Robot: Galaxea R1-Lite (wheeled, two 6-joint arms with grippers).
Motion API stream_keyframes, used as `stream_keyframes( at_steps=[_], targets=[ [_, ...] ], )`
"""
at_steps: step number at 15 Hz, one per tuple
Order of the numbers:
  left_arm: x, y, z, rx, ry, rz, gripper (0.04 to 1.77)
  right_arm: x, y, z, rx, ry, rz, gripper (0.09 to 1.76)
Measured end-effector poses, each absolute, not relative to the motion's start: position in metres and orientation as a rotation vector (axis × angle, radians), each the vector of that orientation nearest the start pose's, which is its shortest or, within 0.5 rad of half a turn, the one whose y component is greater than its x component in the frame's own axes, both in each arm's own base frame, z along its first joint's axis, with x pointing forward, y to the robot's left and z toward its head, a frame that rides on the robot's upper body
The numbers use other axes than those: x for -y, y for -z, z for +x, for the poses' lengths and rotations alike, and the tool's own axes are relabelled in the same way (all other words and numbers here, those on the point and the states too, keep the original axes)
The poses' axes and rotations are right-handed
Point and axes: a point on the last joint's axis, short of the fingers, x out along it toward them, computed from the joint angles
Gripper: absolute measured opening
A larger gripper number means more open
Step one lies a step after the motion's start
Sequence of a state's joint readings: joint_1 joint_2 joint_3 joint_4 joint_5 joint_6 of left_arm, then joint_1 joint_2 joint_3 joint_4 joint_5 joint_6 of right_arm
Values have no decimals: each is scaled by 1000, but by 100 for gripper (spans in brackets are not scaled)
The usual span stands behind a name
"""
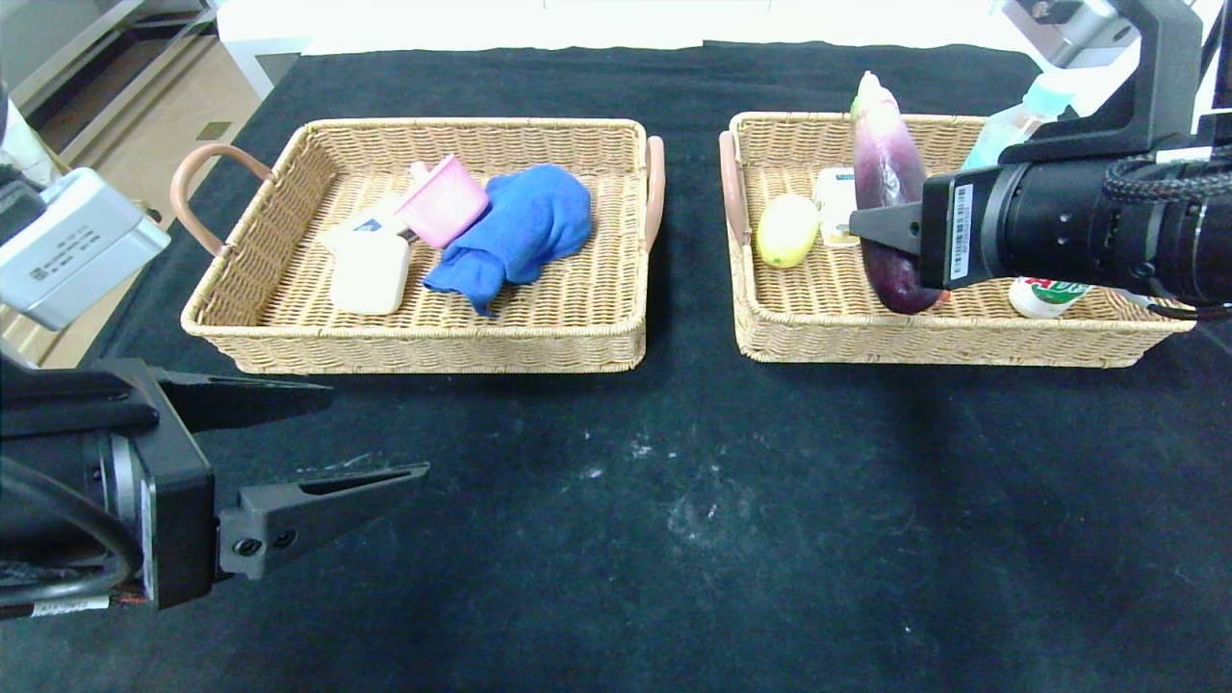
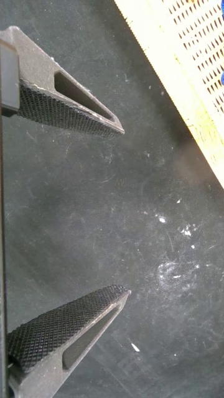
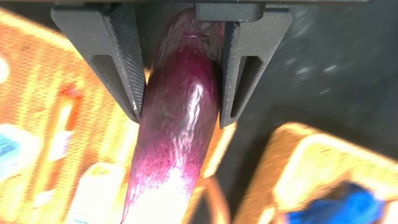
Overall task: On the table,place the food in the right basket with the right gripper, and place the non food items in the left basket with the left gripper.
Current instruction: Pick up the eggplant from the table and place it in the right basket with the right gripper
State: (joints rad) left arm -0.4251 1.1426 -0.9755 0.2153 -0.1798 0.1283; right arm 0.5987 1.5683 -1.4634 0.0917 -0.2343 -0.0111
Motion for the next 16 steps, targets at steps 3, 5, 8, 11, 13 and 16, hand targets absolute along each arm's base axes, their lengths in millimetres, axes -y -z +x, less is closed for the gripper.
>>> stream_keyframes(
  at_steps=[3,5,8,11,13,16],
  targets=[
    [68,-280,140,-347,622,170,172,-143,-341,258,-166,-337,-82,81],
    [68,-280,140,-347,622,170,172,-135,-342,273,-163,-326,-73,81],
    [68,-280,140,-347,622,170,172,-126,-342,293,-138,-308,-60,81],
    [68,-280,140,-347,622,170,172,-122,-337,308,-133,-309,-92,81],
    [68,-280,140,-347,622,170,172,-120,-333,314,-143,-318,-103,81],
    [68,-280,139,-346,622,170,172,-117,-329,323,-138,-303,-108,81]
  ],
)
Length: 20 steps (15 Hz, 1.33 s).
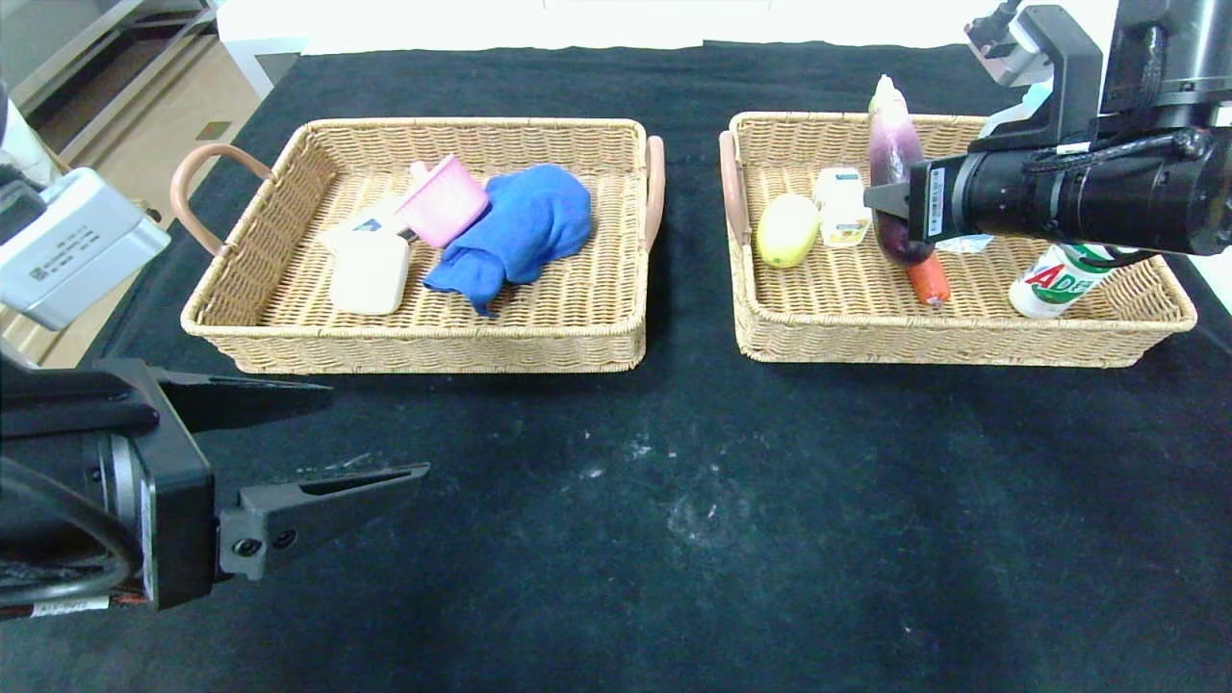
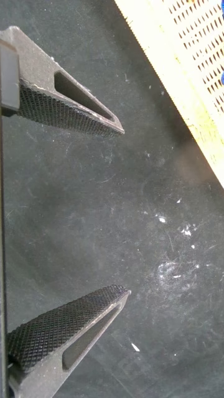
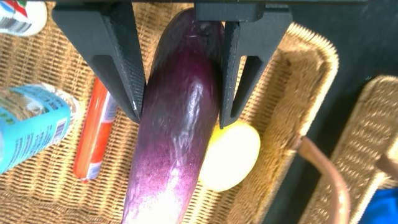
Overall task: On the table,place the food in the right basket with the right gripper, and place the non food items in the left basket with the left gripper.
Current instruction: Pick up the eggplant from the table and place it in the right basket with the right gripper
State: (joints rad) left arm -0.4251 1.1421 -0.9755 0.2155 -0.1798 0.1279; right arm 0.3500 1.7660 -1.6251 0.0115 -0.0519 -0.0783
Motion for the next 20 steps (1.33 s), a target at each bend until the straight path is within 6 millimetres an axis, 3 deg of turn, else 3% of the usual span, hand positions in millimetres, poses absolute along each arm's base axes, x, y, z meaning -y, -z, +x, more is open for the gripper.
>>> stream_keyframes(
  at_steps=[1,5,9,15,20],
  targets=[
    [68,-280,139,-346,622,170,172,-116,-328,325,-133,-299,-109,81],
    [68,-280,140,-347,622,170,172,-115,-328,327,-127,-297,-116,116],
    [68,-280,140,-347,622,170,172,-115,-328,328,-128,-296,-117,138],
    [68,-280,140,-347,621,170,172,-115,-329,326,-127,-298,-117,156],
    [67,-281,139,-344,621,170,172,-112,-333,308,-127,-310,-119,163]
  ],
)
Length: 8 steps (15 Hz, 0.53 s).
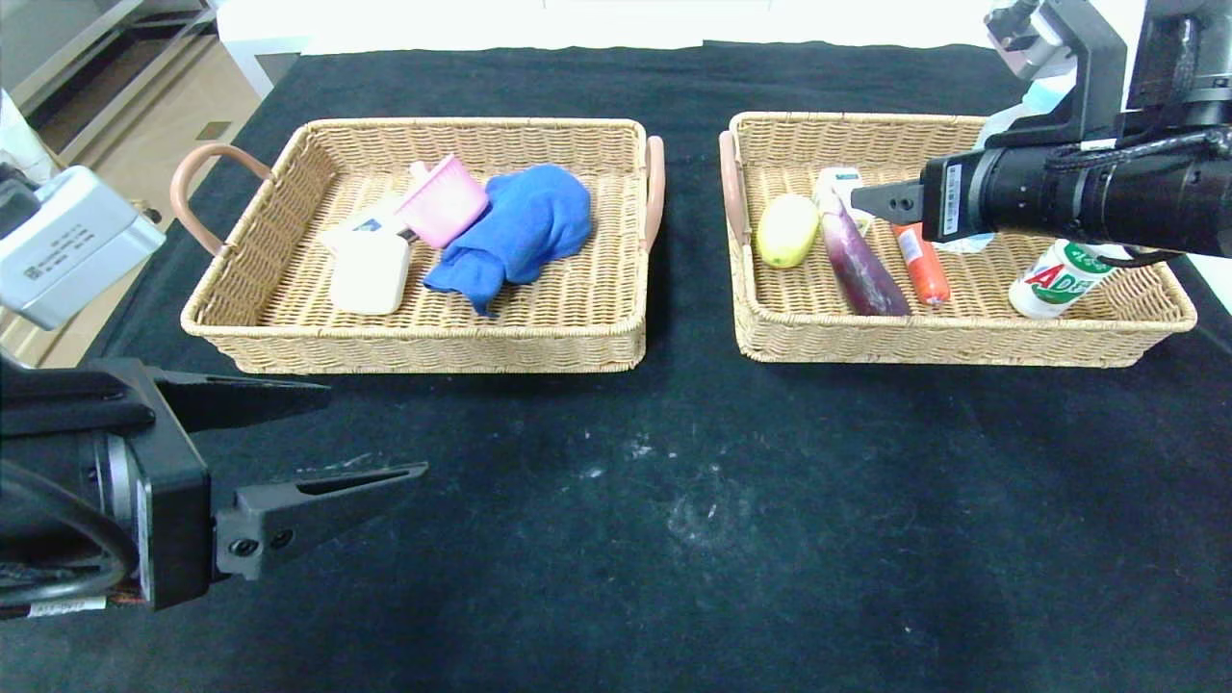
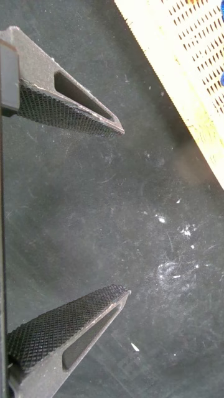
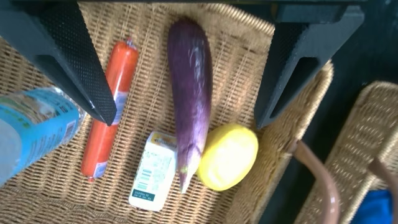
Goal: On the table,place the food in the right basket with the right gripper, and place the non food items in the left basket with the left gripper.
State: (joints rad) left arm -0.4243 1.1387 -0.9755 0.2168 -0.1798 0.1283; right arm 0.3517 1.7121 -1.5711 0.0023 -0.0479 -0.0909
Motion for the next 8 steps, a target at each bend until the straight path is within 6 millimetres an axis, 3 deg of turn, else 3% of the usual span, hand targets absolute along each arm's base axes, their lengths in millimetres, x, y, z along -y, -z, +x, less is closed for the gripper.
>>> stream_keyframes(
  at_steps=[8],
  targets=[
    [58,-284,128,-313,575,156,172,-87,-325,224,-147,-338,-164,168]
  ],
)
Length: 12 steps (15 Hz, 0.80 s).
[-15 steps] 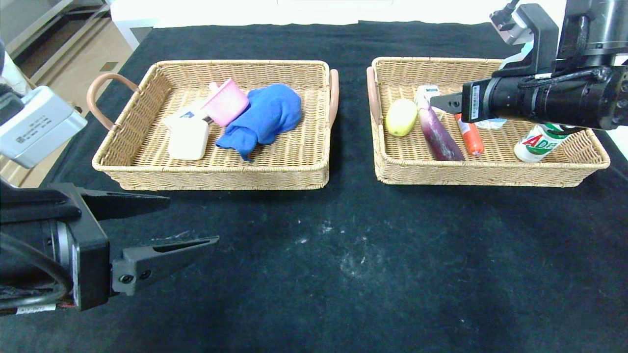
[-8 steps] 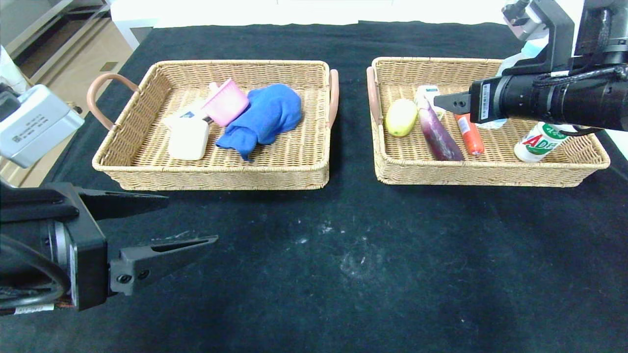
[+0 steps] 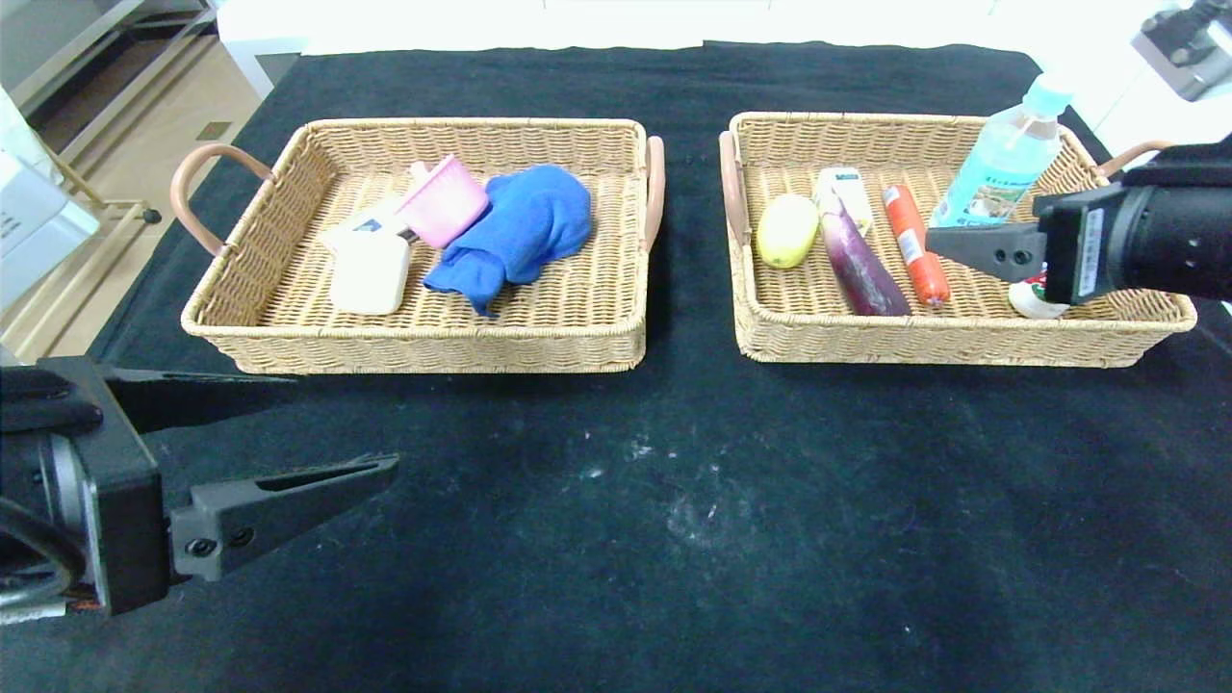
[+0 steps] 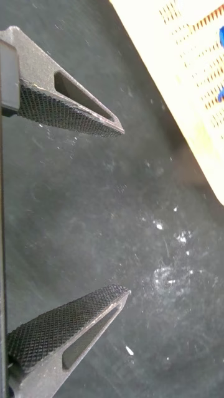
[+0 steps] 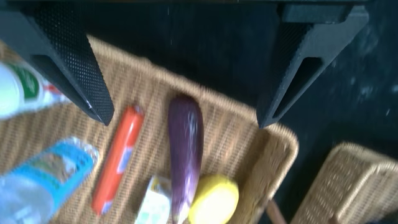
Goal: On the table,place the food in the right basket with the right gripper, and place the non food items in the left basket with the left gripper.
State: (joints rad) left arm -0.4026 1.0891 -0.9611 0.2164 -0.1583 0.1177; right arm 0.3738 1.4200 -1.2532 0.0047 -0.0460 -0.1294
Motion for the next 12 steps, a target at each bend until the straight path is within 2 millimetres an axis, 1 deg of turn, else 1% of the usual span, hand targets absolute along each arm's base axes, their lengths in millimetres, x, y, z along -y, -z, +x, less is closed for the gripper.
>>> stream_keyframes(
  at_steps=[3,7,10,12],
  targets=[
    [47,-281,112,-289,529,150,172,-72,-318,185,-142,-336,-162,169],
    [26,-274,76,-226,427,138,172,-48,-307,128,-133,-319,-159,170],
    [13,-262,45,-173,328,135,172,-23,-295,88,-113,-221,-149,170],
    [7,-253,28,-141,258,132,172,-11,-284,64,-91,-144,-142,170]
  ],
)
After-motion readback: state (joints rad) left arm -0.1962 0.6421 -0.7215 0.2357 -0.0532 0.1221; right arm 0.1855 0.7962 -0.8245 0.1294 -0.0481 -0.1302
